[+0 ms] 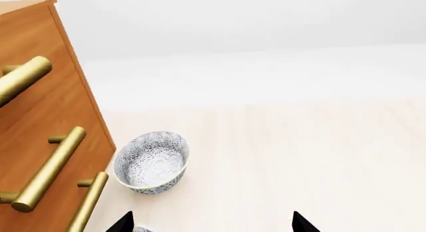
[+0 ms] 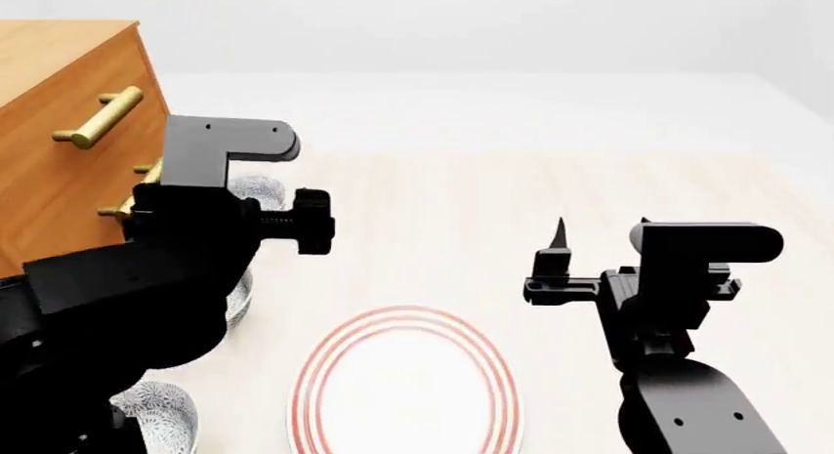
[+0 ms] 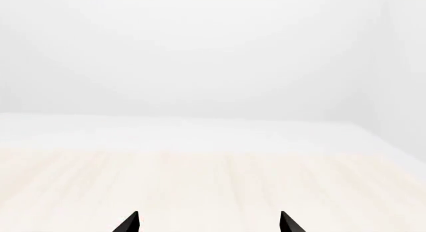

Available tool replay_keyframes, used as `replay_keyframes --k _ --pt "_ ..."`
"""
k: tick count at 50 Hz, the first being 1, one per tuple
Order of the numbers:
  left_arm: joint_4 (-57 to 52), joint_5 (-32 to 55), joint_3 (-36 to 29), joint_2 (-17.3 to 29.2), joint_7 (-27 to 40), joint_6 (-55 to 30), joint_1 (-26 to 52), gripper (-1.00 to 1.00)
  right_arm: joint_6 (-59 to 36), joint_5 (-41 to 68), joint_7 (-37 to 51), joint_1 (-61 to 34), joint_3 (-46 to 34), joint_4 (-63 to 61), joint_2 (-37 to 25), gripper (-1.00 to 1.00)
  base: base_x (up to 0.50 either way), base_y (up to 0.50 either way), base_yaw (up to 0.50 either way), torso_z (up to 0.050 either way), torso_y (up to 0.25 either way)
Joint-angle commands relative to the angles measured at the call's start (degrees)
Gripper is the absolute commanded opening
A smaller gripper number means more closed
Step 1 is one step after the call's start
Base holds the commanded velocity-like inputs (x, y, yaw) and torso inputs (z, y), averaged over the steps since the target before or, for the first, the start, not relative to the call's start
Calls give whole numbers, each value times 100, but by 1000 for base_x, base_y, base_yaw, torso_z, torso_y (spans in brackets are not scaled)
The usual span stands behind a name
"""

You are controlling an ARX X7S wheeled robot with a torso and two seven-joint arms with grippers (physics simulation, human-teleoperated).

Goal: Put the bowl in the middle on the plate.

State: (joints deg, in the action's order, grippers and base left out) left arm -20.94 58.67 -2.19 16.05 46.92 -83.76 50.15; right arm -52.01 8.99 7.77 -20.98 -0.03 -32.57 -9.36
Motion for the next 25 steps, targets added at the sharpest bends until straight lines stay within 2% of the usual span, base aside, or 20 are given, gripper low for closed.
replay_keyframes --k 1,7,11,19,25 --pt "1553 1766 -382 477 1094 -177 1047 100 9 79 23 -3 45 73 -8 100 0 0 0 0 0" --pt "1679 1476 -695 590 802 45 1004 100 18 104 36 -5 32 63 -22 100 0 0 0 0 0" --pt "1790 1715 -619 539 1139 -171 972 100 24 125 45 12 34 58 -30 100 0 0 0 0 0" --pt "2145 1822 -659 528 1179 -138 854 100 73 147 61 18 -10 105 -38 100 0 0 0 0 0" --pt "2448 1066 -1243 660 482 471 750 100 70 169 78 28 -12 97 -58 100 0 0 0 0 0"
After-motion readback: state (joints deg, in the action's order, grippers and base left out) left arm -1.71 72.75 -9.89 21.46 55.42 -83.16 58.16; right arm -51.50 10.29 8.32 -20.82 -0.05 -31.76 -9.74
